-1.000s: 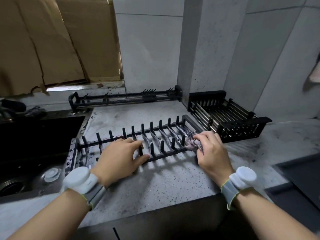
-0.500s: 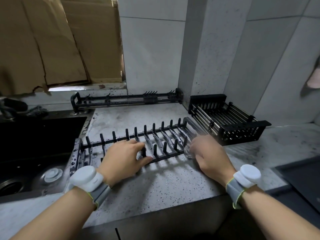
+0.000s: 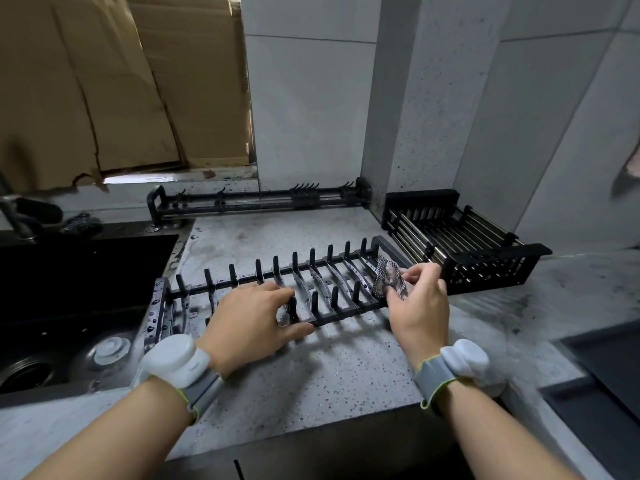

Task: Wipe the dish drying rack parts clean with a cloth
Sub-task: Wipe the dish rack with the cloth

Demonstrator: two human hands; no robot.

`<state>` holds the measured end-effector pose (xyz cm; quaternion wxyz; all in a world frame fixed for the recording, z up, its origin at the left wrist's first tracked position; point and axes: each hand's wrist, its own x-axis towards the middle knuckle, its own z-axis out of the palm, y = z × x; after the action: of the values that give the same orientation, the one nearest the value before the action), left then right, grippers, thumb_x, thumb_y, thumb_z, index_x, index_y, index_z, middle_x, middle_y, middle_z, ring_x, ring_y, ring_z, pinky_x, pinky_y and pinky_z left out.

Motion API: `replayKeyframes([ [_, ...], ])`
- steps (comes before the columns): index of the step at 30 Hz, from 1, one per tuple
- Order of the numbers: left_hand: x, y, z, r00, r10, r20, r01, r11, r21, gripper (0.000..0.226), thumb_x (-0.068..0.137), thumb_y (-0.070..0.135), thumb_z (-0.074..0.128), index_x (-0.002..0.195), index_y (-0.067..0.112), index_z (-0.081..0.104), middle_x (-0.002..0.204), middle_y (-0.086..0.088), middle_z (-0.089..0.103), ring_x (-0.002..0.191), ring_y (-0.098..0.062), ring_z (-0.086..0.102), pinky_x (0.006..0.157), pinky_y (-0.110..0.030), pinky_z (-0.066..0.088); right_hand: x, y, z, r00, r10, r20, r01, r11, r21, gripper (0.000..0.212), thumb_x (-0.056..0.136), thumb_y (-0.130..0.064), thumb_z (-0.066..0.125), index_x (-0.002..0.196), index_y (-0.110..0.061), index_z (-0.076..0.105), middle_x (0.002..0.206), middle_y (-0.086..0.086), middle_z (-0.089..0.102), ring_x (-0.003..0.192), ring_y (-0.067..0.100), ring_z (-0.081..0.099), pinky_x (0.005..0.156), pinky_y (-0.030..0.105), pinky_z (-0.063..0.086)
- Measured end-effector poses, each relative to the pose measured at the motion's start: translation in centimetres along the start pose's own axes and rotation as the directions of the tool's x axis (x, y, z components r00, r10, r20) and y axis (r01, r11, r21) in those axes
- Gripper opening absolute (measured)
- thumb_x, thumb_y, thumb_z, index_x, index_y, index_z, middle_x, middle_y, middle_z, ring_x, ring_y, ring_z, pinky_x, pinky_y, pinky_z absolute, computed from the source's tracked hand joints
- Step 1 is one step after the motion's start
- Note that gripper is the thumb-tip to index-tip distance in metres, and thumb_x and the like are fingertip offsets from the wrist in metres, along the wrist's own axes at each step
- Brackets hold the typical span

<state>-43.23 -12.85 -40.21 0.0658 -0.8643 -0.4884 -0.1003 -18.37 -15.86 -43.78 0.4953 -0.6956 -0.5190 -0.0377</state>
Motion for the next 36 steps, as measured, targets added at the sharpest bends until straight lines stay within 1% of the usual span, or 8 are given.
replayKeyframes([
  [4,0.0,-0.1,0.1,1.000,0.000,-0.015,0.000,1.000,-0.014,0.068,0.076,0.089,0.037,0.109,0.034,0.061,0.102,0.018,0.061,0.087,-0.007,0.056,0.065,-0.024,0.034,-0.3,-0.2,0.7,0.998,0.053,0.023,-0.050,0.991,-0.125,0.022,0.083,-0.006,0.070,0.097,-0.015,0.055,0.100,0.001,0.057,0.097,0.022,0.049,0.083,0.033,0.041],
  [11,0.0,0.1,-0.2,1.000,0.022,0.008,-0.022,1.000,-0.012,0.057,0.082,0.081,0.046,0.109,0.034,0.059,0.101,0.018,0.059,0.086,-0.005,0.053,0.062,-0.017,0.029,0.6,1.2,-0.7,0.932,-0.279,0.231,0.347,0.872,-0.345,0.016,0.080,-0.001,0.067,0.094,-0.010,0.068,0.094,0.006,0.063,0.083,0.025,0.052,0.069,0.032,0.043],
  [15,0.0,0.0,-0.1,1.000,0.012,0.010,-0.011,1.000,-0.013,0.059,0.082,0.082,0.046,0.111,0.032,0.060,0.102,0.016,0.060,0.088,-0.007,0.056,0.067,-0.020,0.038,1.4,1.1,-1.8,0.884,-0.314,0.348,0.439,0.813,-0.382,0.010,0.079,0.000,0.064,0.078,-0.010,0.064,0.087,0.003,0.057,0.075,0.021,0.046,0.065,0.029,0.040],
  [19,0.1,0.0,0.1,1.000,0.000,0.011,0.000,0.999,-0.034,0.060,0.081,0.082,0.047,0.114,0.033,0.060,0.104,0.016,0.061,0.092,-0.007,0.058,0.069,-0.022,0.041,2.3,0.0,-2.8,0.865,-0.282,0.414,0.424,0.853,-0.305,0.013,0.087,-0.011,0.061,0.087,-0.014,0.073,0.088,0.000,0.058,0.074,0.018,0.051,0.067,0.027,0.037],
  [24,0.1,0.1,0.1,1.000,0.003,0.015,-0.002,0.999,-0.033,0.060,0.083,0.081,0.047,0.117,0.033,0.059,0.107,0.016,0.060,0.093,-0.006,0.056,0.070,-0.019,0.035,0.9,1.0,-1.7,0.898,-0.396,0.193,0.434,0.872,-0.225,0.022,0.076,0.008,0.070,0.094,-0.003,0.072,0.097,0.008,0.062,0.087,0.024,0.058,0.075,0.035,0.054],
  [30,-0.1,0.1,0.0,1.000,0.002,-0.005,-0.002,0.999,-0.050,0.056,0.083,0.079,0.049,0.114,0.033,0.059,0.104,0.016,0.060,0.088,-0.007,0.054,0.069,-0.020,0.037,0.6,1.5,-1.1,0.883,-0.400,0.247,0.456,0.857,-0.242,0.029,0.071,0.014,0.068,0.094,-0.003,0.071,0.098,0.007,0.067,0.089,0.028,0.060,0.079,0.039,0.055],
  [33,0.0,0.1,0.1,1.000,0.005,0.009,-0.005,0.999,-0.053,0.056,0.083,0.079,0.049,0.115,0.034,0.059,0.105,0.016,0.060,0.087,-0.006,0.054,0.069,-0.019,0.039,1.4,1.2,-2.4,0.909,-0.240,0.341,0.308,0.937,-0.162,0.029,0.076,0.011,0.061,0.094,-0.008,0.074,0.105,0.004,0.069,0.104,0.023,0.060,0.097,0.030,0.044],
  [36,0.1,0.1,0.0,1.000,0.004,0.011,-0.003,0.997,-0.075,0.061,0.082,0.081,0.048,0.119,0.035,0.060,0.107,0.017,0.061,0.090,-0.005,0.057,0.076,-0.021,0.050,1.8,0.2,-3.4,0.905,-0.077,0.417,0.062,0.997,0.049,0.034,0.079,0.005,0.068,0.079,-0.029,0.073,0.097,-0.010,0.070,0.098,0.010,0.063,0.093,0.025,0.048],
])
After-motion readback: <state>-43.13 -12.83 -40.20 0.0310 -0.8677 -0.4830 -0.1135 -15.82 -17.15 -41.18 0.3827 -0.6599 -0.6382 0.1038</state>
